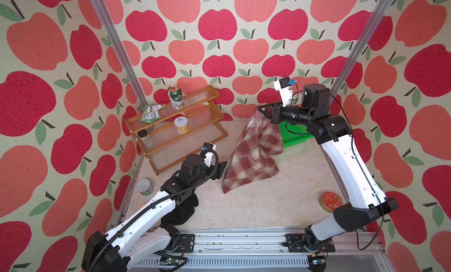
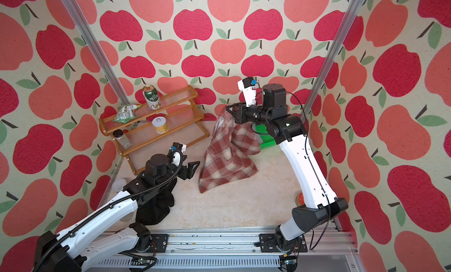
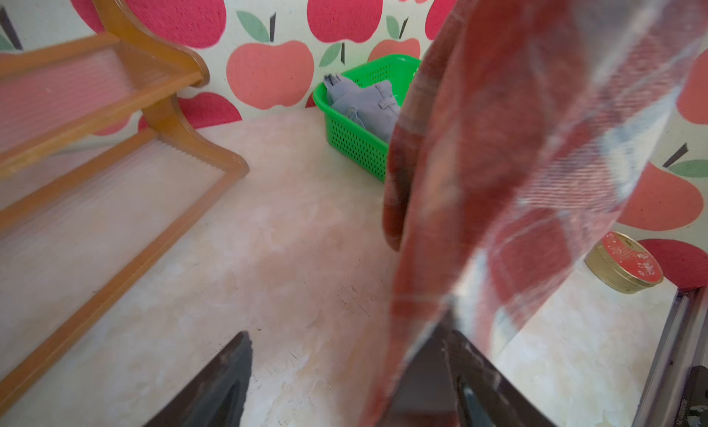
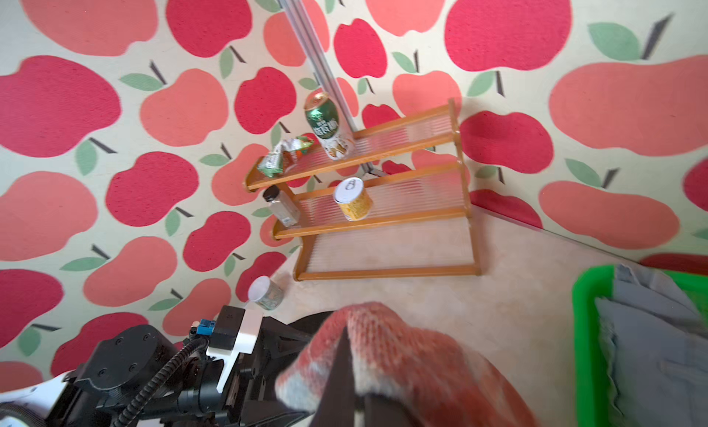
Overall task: Roll up the skirts
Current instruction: Flatten out the skirt at the center of the board.
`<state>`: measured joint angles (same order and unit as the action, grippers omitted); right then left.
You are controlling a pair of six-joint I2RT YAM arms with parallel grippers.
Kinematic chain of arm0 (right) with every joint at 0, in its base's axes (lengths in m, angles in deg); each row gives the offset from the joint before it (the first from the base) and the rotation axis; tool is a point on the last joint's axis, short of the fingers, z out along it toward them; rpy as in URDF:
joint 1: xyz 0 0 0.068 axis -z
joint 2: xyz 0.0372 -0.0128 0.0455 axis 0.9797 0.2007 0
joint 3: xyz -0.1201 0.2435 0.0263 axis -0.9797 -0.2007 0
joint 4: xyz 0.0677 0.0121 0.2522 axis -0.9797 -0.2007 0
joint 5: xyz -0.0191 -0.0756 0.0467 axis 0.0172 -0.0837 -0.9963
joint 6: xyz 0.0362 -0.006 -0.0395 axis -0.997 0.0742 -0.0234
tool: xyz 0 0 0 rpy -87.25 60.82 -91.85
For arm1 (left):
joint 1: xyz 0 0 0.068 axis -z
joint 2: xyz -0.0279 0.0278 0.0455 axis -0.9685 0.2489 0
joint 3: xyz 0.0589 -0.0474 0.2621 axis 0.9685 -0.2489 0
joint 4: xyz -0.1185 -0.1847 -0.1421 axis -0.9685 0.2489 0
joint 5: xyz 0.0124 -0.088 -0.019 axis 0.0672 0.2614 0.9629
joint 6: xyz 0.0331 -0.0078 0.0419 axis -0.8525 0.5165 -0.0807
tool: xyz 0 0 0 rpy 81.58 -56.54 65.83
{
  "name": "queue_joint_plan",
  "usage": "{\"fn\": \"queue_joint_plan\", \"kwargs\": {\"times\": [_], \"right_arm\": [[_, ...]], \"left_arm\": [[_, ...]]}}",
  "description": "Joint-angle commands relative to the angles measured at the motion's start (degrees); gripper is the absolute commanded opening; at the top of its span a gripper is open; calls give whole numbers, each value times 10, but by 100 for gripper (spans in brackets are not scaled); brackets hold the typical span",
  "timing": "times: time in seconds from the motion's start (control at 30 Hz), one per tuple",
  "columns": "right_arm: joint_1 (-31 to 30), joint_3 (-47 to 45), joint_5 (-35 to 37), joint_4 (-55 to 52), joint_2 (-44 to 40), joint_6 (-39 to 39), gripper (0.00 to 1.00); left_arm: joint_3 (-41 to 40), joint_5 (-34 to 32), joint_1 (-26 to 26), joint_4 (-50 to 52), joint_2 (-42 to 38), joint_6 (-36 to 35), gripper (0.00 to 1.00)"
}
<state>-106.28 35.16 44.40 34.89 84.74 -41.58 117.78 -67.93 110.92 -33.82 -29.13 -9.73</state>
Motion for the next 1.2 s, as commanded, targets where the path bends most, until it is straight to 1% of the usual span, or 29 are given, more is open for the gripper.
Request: {"fn": "queue_joint_plan", "kwargs": {"times": [0.0,0.1,0.17,0.27,0.33,0.37,0.43,0.53,0.63,0.73,0.8,0.93,1.0,1.07,1.1,1.17], "right_arm": [[-14,84,-71,12,16,-20,0],[-10,114,-56,6,22,-14,0],[-3,127,-49,-12,25,-5,0],[11,128,-53,-18,18,-2,0],[21,123,-56,-12,12,-4,0],[28,120,-63,-5,11,-9,0],[41,119,-90,12,17,-26,0],[59,119,-140,49,38,-60,0],[66,139,-167,76,63,-85,0],[64,177,-205,107,97,-125,0],[55,210,-222,130,122,-155,0],[21,321,-248,130,190,-185,0],[15,322,-267,175,196,-217,0],[18,324,-282,175,187,-215,0],[20,320,-285,160,179,-197,0],[25,293,-282,105,148,-138,0]], "left_arm": [[17,-17,-5,54,-53,-29,82],[9,-2,-4,82,-87,-53,82],[-6,-14,-4,90,-102,-63,79],[-31,-81,-5,83,-104,-50,56],[-36,-116,-4,79,-100,-34,51],[-42,-127,-5,67,-101,-27,50],[-60,-146,-4,36,-111,-19,51],[-93,-179,-6,-9,-133,-14,58],[-123,-160,-11,-48,-147,-11,65],[-142,-141,-14,-67,-140,1,71],[-155,-138,-14,-79,-136,8,72],[-188,-121,-15,-132,-149,13,73],[-196,-107,-16,-146,-152,9,74],[-198,-95,-16,-146,-151,3,78],[-201,-92,-17,-146,-152,1,80],[-214,-94,-17,-157,-158,0,86]]}}
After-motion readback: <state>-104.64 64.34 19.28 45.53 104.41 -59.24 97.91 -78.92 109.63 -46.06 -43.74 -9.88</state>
